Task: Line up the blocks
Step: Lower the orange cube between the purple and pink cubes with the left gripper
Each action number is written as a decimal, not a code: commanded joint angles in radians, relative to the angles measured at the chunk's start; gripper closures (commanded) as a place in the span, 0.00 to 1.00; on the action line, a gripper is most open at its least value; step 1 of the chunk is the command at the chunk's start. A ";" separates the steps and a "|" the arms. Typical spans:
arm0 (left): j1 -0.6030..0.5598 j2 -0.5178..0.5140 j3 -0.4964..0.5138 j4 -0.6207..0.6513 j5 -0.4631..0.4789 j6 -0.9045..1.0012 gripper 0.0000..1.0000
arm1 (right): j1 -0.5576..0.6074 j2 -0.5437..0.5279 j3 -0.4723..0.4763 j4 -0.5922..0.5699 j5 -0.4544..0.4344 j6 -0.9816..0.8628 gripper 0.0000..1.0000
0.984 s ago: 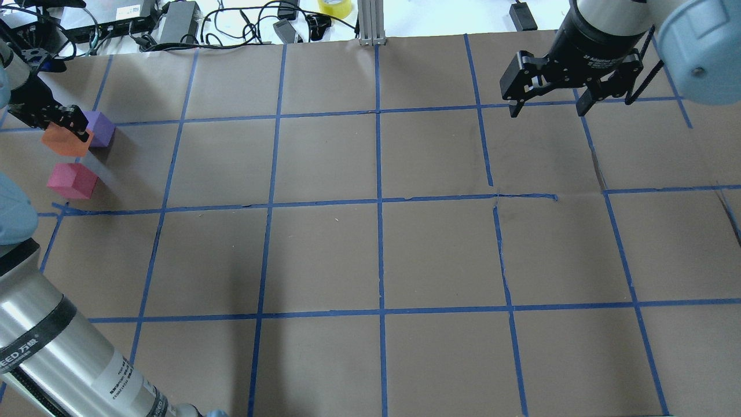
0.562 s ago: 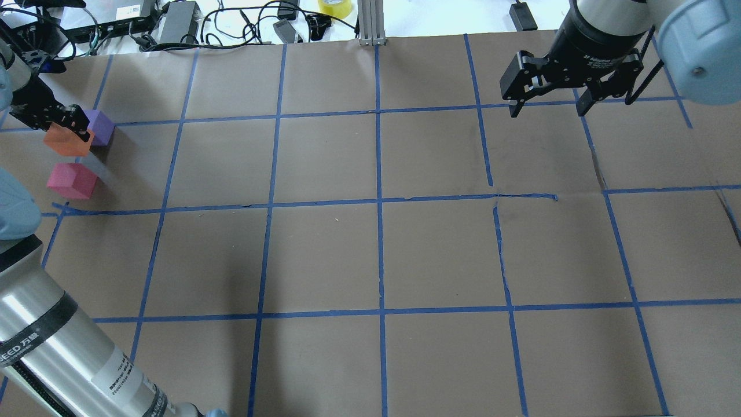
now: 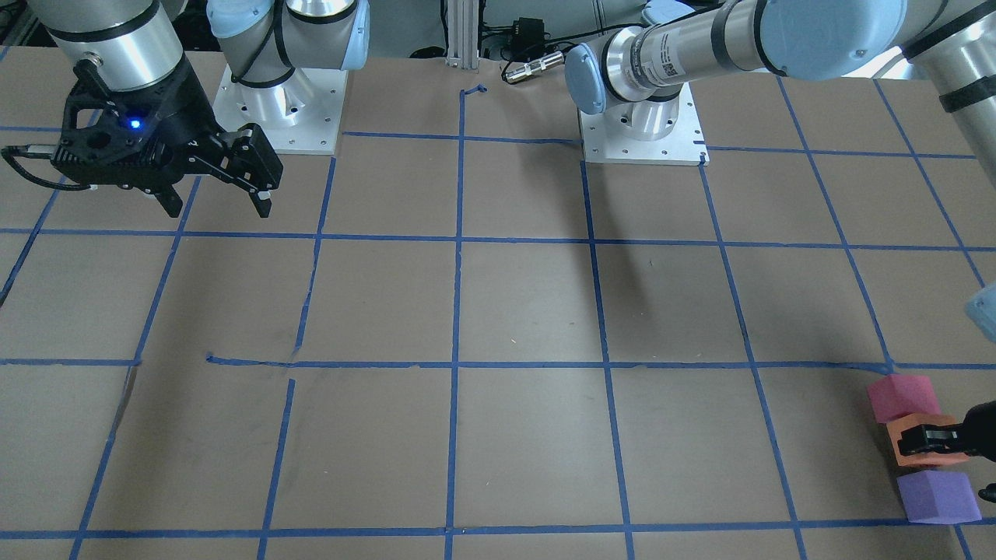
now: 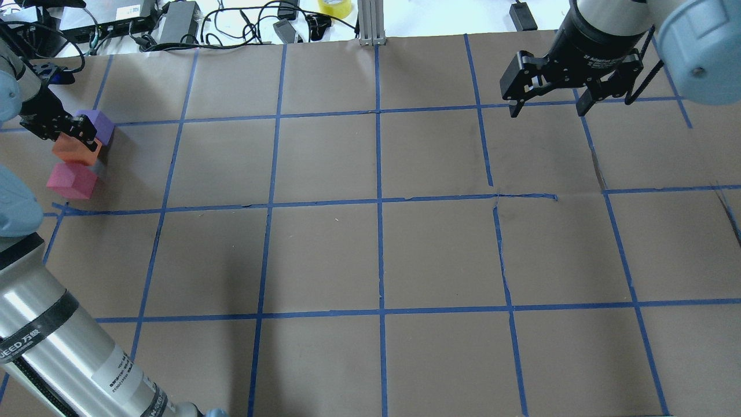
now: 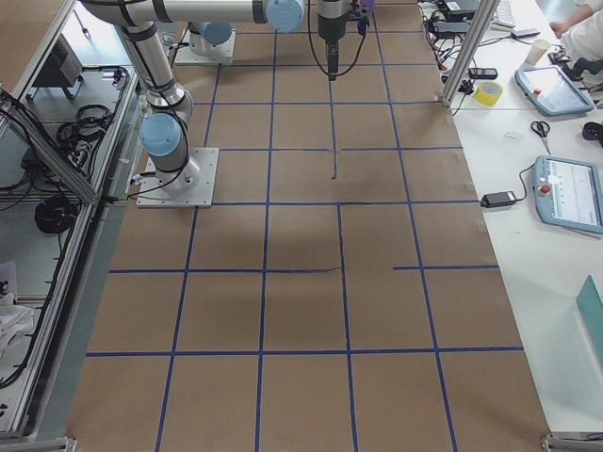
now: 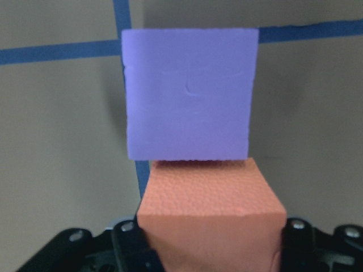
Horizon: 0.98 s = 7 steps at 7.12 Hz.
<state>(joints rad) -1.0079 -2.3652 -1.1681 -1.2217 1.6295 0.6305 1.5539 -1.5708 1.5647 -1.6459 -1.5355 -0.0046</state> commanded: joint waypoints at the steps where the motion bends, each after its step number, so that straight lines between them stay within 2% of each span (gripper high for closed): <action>1: 0.000 -0.017 -0.007 0.020 0.003 0.008 1.00 | 0.000 0.000 0.000 0.000 0.000 0.000 0.00; 7: 0.006 -0.014 -0.041 0.082 0.003 0.034 1.00 | 0.000 0.000 0.000 0.000 0.000 0.000 0.00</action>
<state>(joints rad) -1.0034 -2.3825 -1.2077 -1.1488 1.6322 0.6589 1.5539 -1.5708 1.5646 -1.6460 -1.5355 -0.0046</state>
